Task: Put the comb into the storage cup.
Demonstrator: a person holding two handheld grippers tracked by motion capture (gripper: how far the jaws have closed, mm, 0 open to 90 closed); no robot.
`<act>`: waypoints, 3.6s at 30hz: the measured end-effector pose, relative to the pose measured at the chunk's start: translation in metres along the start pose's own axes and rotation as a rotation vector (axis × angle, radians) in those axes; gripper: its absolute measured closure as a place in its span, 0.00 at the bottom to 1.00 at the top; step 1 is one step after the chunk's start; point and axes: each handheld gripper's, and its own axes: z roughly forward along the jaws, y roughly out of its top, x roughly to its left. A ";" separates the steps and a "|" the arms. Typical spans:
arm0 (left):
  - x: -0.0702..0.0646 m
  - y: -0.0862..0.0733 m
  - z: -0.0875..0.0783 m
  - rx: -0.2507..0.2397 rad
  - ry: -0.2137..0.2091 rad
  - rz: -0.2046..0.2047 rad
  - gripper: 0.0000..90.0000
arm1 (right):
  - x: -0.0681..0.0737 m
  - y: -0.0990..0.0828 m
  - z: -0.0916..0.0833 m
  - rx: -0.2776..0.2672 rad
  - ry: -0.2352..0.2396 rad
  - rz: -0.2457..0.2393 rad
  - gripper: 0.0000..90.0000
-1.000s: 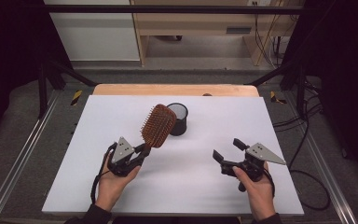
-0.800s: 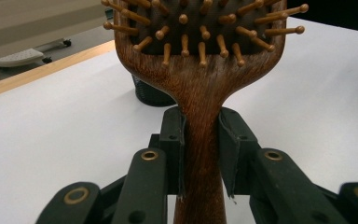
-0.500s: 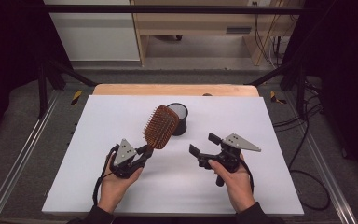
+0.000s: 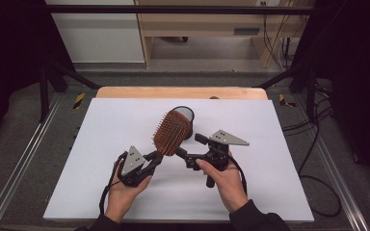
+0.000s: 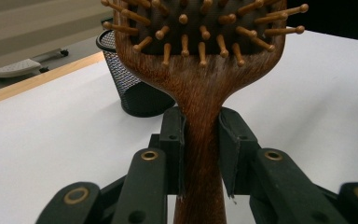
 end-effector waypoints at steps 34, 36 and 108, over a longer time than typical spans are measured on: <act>-0.009 0.003 0.000 -0.032 -0.019 0.012 0.81 | 0.011 0.025 0.019 -0.004 0.029 0.013 0.25; -0.009 0.003 0.000 -0.033 -0.018 0.014 0.81 | 0.011 0.026 0.019 -0.002 0.033 0.018 0.26; -0.006 -0.001 0.001 -0.052 -0.023 -0.008 0.81 | 0.013 0.030 0.023 -0.012 0.080 0.083 0.59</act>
